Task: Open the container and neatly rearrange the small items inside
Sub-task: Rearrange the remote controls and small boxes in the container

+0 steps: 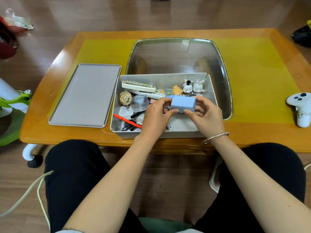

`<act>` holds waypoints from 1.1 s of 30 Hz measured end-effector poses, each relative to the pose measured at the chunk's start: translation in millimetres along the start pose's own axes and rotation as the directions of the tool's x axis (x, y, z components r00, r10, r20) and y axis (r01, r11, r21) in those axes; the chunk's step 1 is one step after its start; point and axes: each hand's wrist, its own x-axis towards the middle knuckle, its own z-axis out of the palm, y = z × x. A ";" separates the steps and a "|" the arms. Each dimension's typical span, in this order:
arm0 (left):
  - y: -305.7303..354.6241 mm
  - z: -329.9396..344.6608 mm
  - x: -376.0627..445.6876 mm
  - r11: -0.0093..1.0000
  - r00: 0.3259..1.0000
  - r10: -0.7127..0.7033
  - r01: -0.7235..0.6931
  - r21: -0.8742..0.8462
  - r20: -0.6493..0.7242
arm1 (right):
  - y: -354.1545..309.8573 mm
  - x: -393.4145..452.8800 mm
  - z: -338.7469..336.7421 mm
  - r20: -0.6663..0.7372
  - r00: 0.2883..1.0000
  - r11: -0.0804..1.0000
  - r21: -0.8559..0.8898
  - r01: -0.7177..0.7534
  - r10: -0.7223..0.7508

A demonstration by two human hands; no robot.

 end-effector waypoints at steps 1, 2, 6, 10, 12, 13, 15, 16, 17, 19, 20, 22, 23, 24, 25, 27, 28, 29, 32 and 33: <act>0.5 0.3 -0.5 1.000 1.000 0.004 -0.004 0.003 -0.018 | 0.8 0.1 0.4 -0.004 1.000 1.000 0.002 0.001 -0.001; 1.0 0.5 -1.3 1.000 0.999 0.018 -0.018 0.012 -0.036 | 1.5 -0.2 1.0 -0.006 1.000 1.000 -0.004 0.002 -0.002; 2.5 1.0 -3.4 0.998 0.996 0.059 -0.057 0.031 -0.065 | 3.2 -0.7 2.4 -0.017 1.000 1.000 0.025 -0.014 0.014; 2.9 1.1 -3.9 0.983 0.988 0.135 -0.144 0.110 0.081 | -0.5 -1.9 1.6 -0.041 0.999 1.000 -0.016 0.016 -0.016; 1.1 1.6 -3.7 0.977 0.981 0.162 -0.175 0.124 0.111 | -3.3 -4.3 1.6 -0.060 0.997 0.998 -0.049 0.035 -0.038; 0.6 1.2 -3.0 0.978 0.979 0.163 -0.176 0.108 0.120 | -4.6 -4.9 1.3 -0.066 0.997 0.999 -0.039 0.029 -0.032; 0.9 0.1 -1.0 0.983 0.976 0.156 -0.169 0.074 0.150 | -5.9 -5.2 -0.3 -0.051 0.999 0.999 0.033 0.016 -0.014; 1.1 -0.8 0.3 0.986 0.976 0.143 -0.154 0.063 0.162 | -6.2 -4.9 -1.4 -0.028 0.999 0.997 0.077 0.018 -0.016; 1.1 -2.1 1.5 0.991 0.978 0.117 -0.126 0.043 0.172 | -6.6 -4.7 -2.6 0.005 1.000 0.994 0.109 0.021 -0.022; 1.6 -4.2 2.5 0.998 0.977 0.058 -0.052 -0.032 0.204 | -8.1 -3.3 -4.5 0.076 0.997 0.996 0.091 0.023 -0.030; 2.2 -4.9 1.9 0.997 0.973 0.039 -0.022 -0.074 0.227 | -8.7 -2.5 -4.8 0.107 0.994 0.998 0.054 0.026 -0.032; 3.5 -5.7 0.4 0.994 0.964 0.020 0.009 -0.109 0.265 | -9.2 -1.6 -4.1 0.163 0.985 0.999 -0.001 0.053 -0.052; 4.1 -6.0 0.0 0.994 0.960 0.017 0.013 -0.105 0.280 | -8.9 -1.4 -3.5 0.183 0.981 0.997 -0.019 0.072 -0.067; 4.8 -6.5 -0.1 0.995 0.957 0.016 0.014 -0.100 0.290 | -8.4 -1.2 -2.9 0.193 0.978 0.995 -0.035 0.088 -0.080; 5.3 -6.7 -0.2 0.995 0.954 0.016 0.015 -0.102 0.299 | -8.1 -1.3 -2.4 0.195 0.977 0.994 -0.046 0.098 -0.088; 6.3 -6.8 -0.2 0.993 0.945 0.017 0.023 -0.118 0.325 | -7.7 -0.6 -1.5 0.182 0.979 0.993 -0.051 0.103 -0.092; 6.9 -7.1 -0.5 0.992 0.939 0.019 0.025 -0.124 0.342 | -7.4 -0.2 -0.9 0.169 0.981 0.993 -0.057 0.103 -0.092; 7.3 -7.3 -0.6 0.991 0.934 0.021 0.026 -0.128 0.357 | -7.0 0.0 -0.5 0.152 0.984 0.992 -0.075 0.106 -0.094; 6.5 -6.5 1.0 0.994 0.930 0.044 -0.002 -0.114 0.366 | -6.4 -0.7 0.5 0.111 0.984 0.970 -0.187 0.155 -0.136; 6.0 -5.8 1.9 0.995 0.932 0.056 -0.023 -0.094 0.359 | -6.6 -1.4 0.7 0.114 0.981 0.959 -0.219 0.179 -0.157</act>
